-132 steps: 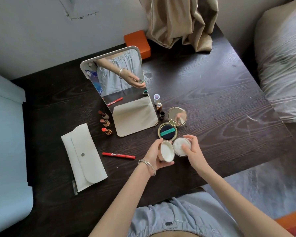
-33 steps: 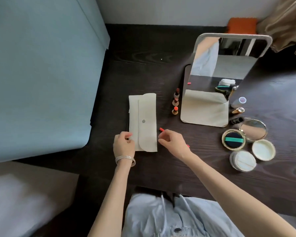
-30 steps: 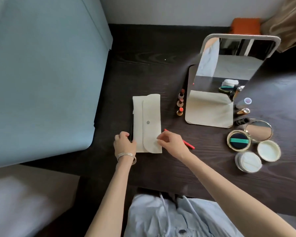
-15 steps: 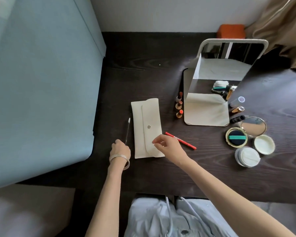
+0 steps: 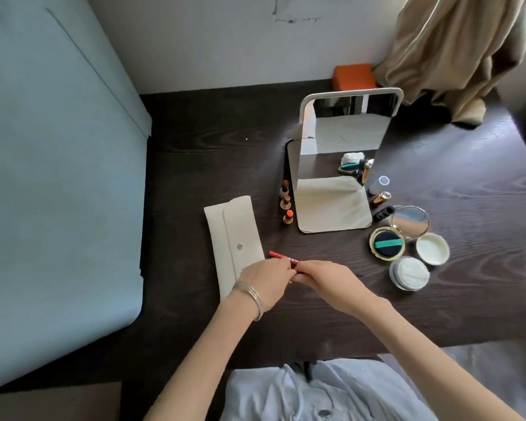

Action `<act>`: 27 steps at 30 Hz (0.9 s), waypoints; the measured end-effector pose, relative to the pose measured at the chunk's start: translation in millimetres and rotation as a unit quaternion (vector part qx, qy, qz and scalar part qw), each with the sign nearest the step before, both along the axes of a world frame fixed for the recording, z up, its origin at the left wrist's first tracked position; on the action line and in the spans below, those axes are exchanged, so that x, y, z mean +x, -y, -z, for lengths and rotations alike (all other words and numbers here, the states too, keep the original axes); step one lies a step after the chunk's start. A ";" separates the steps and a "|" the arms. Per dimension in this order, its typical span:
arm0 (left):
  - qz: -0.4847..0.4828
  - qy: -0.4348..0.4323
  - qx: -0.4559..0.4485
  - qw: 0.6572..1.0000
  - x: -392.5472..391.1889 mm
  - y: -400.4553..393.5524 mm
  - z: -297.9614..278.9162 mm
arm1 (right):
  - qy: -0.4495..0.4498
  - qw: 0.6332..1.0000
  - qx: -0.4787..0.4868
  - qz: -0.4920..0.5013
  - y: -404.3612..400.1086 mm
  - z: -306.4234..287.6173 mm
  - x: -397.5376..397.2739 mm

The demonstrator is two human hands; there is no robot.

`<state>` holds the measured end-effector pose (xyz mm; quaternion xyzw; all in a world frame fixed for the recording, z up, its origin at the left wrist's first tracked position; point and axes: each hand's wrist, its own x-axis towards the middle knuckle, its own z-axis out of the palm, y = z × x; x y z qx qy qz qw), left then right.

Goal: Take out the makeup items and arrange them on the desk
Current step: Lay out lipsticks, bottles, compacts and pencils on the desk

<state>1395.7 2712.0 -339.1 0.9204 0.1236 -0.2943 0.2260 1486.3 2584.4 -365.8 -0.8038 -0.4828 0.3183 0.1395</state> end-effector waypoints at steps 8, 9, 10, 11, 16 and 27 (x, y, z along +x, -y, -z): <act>0.064 -0.015 -0.085 0.994 38.7 25.3 6.1 | 0.114 0.990 0.057 0.060 58.4 3.4 8.8; 0.070 -0.021 -0.087 0.993 44.2 28.0 5.2 | 0.134 0.987 0.062 0.068 63.4 4.4 8.8; 0.068 -0.022 -0.095 0.993 48.9 30.0 5.8 | 0.149 0.984 0.066 0.075 68.3 5.0 9.5; 0.062 -0.017 -0.105 0.992 52.7 30.8 6.3 | 0.163 0.981 0.069 0.082 72.4 3.7 10.5; 0.003 -0.032 -0.137 0.990 60.0 16.7 20.4 | 0.141 0.984 0.032 0.101 90.4 -1.8 26.2; -0.418 0.001 -0.349 0.839 72.9 57.0 42.9 | -0.240 0.882 0.029 0.404 67.3 21.3 44.2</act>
